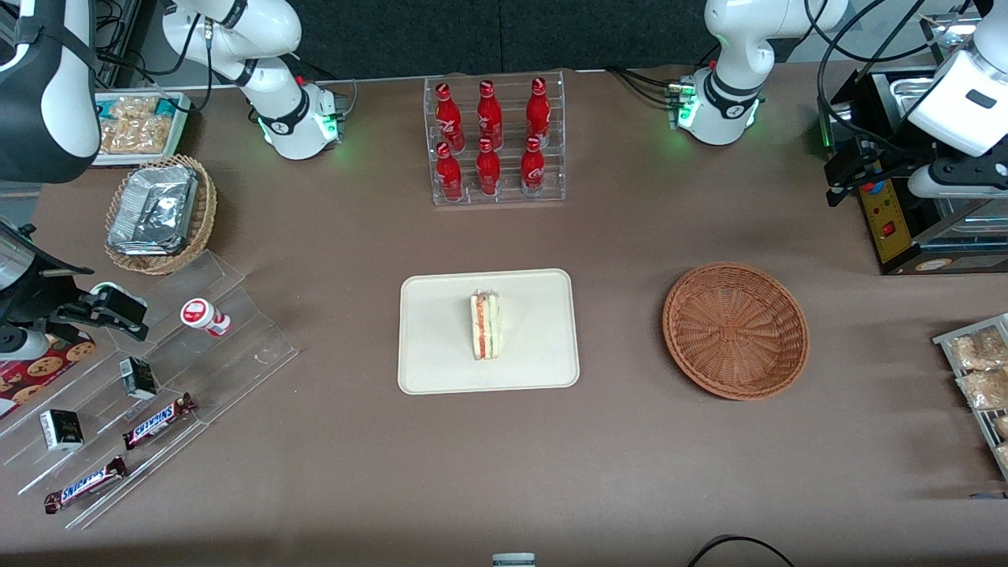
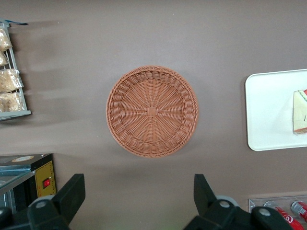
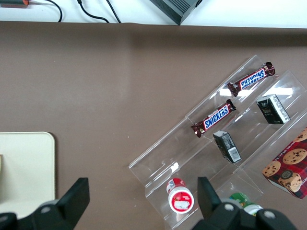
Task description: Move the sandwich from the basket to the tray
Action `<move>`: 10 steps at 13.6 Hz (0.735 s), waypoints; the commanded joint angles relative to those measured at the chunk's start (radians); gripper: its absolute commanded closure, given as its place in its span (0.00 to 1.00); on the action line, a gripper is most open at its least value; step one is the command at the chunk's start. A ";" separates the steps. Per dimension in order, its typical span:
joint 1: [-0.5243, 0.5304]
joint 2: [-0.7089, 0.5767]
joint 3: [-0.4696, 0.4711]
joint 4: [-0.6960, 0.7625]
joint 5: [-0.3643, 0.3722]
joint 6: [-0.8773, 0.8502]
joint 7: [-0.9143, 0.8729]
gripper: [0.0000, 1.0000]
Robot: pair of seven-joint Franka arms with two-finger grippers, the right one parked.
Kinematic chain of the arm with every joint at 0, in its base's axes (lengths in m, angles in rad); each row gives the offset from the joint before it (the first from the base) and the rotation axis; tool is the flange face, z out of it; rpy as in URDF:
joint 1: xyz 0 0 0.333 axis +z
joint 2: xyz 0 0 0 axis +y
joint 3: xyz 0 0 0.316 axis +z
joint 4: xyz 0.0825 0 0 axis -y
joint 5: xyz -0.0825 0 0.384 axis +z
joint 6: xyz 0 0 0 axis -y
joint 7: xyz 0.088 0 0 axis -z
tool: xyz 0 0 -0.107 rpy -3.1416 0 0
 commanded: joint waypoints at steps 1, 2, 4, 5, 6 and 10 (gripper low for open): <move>-0.023 0.022 0.011 0.046 0.015 -0.030 0.005 0.00; -0.024 0.022 0.008 0.045 0.015 -0.030 0.003 0.00; -0.023 0.022 0.008 0.043 0.015 -0.037 -0.003 0.00; -0.023 0.022 0.008 0.043 0.016 -0.044 0.000 0.00; -0.020 0.022 0.008 0.043 0.016 -0.044 0.002 0.00; -0.017 0.022 0.009 0.052 0.016 -0.044 0.003 0.00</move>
